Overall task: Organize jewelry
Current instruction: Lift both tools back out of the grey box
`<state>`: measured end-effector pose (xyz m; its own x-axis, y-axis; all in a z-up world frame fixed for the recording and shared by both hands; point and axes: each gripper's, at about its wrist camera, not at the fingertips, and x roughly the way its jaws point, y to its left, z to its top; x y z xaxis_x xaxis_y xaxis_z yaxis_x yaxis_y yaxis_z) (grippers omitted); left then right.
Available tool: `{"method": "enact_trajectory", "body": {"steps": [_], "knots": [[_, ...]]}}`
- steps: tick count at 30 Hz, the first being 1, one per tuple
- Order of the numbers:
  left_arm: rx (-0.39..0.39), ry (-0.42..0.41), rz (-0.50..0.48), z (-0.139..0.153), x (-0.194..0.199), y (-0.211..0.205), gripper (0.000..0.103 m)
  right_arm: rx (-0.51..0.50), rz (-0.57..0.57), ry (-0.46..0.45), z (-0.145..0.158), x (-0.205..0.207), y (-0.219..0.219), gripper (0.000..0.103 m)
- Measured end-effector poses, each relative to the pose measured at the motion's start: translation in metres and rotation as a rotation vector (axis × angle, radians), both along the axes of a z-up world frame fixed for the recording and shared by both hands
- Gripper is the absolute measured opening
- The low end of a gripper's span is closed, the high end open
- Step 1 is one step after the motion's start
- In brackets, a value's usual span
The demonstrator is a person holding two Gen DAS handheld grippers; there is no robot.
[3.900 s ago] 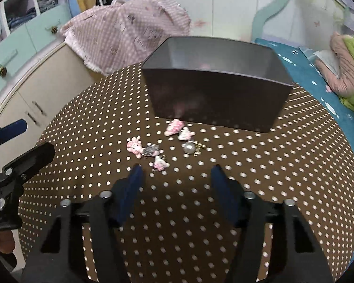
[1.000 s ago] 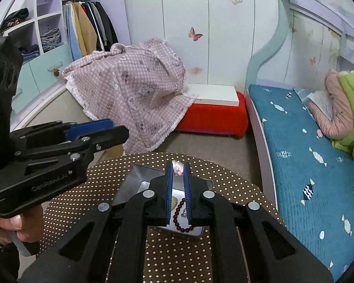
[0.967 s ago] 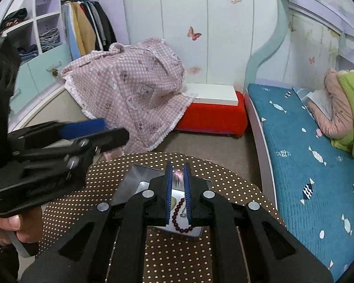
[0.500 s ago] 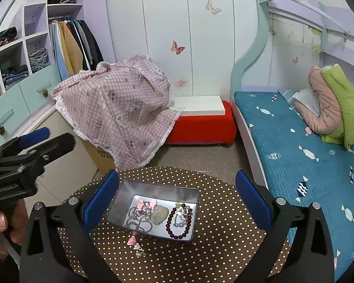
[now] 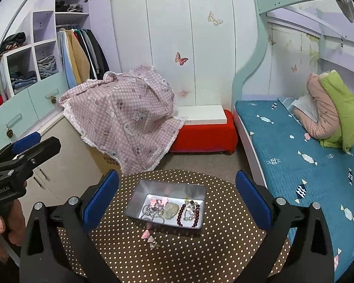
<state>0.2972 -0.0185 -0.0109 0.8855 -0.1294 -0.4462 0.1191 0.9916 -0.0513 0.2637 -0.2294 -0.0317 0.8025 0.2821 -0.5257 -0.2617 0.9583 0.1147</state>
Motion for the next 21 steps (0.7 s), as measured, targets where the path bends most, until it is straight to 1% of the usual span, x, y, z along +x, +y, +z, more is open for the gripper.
{"method": "enact_trajectory", "body": {"steps": [5,7,14,21], "knots": [[0.002,-0.002,0.014,-0.003,-0.021,0.008,0.098,0.015,-0.016,-0.017,0.002,-0.020,-0.003,0.095],[0.015,0.001,0.024,-0.005,-0.031,0.009,0.098,0.022,-0.023,-0.024,0.003,-0.030,-0.004,0.095],[0.028,-0.019,0.033,-0.009,-0.062,0.009,0.098,0.020,-0.037,-0.042,0.003,-0.058,-0.001,0.095],[0.044,-0.031,0.050,-0.017,-0.086,0.013,0.098,0.032,-0.042,-0.036,-0.006,-0.080,0.002,0.095]]}}
